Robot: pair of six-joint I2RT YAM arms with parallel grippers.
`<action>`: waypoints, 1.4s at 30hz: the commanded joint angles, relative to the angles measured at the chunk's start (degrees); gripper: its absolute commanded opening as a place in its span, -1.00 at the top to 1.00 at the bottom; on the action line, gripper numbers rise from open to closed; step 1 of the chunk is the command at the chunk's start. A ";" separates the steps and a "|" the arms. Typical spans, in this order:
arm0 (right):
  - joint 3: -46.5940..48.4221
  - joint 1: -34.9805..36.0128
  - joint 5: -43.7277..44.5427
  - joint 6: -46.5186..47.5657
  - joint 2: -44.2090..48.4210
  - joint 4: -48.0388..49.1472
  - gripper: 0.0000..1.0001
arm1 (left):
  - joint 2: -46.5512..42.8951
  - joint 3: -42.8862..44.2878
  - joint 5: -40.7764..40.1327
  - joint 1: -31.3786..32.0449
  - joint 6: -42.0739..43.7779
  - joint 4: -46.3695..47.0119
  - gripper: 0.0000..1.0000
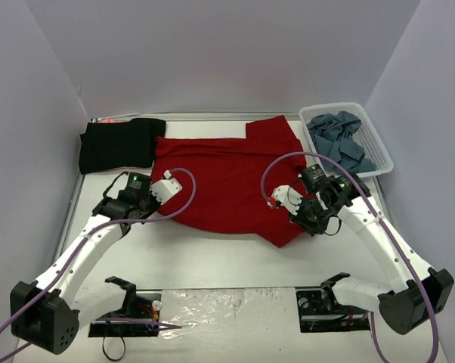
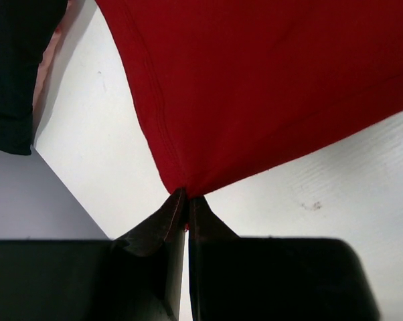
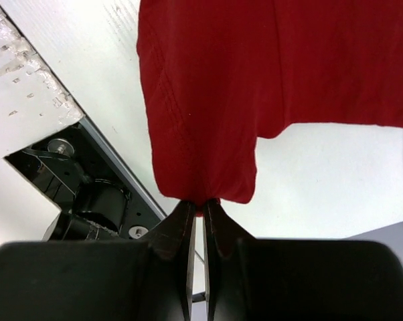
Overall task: Fold and stack the t-shirts
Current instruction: Flatten out the tshirt, then fold the flattened tshirt in 1/3 of the way
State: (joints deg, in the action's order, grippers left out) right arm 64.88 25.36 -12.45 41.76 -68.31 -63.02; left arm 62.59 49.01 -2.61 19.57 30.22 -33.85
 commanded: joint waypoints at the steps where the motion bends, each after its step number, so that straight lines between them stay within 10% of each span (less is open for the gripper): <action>1: 1.30 -0.23 1.46 -2.12 2.74 -4.91 1.00 | -4.22 -1.90 -0.55 0.20 2.03 -4.39 0.95; 18: 4.72 -2.86 3.39 -2.65 1.00 -2.11 1.00 | -13.46 -7.79 0.59 0.20 2.48 -6.60 0.95; 42: 30.73 -10.95 2.96 2.98 -32.92 1.85 1.00 | 4.72 -2.35 -2.22 -3.31 4.93 6.95 0.95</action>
State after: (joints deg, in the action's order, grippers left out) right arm 92.51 14.85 -9.50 43.66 -98.52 -59.64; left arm 65.56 43.97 -4.91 17.32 33.39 -29.82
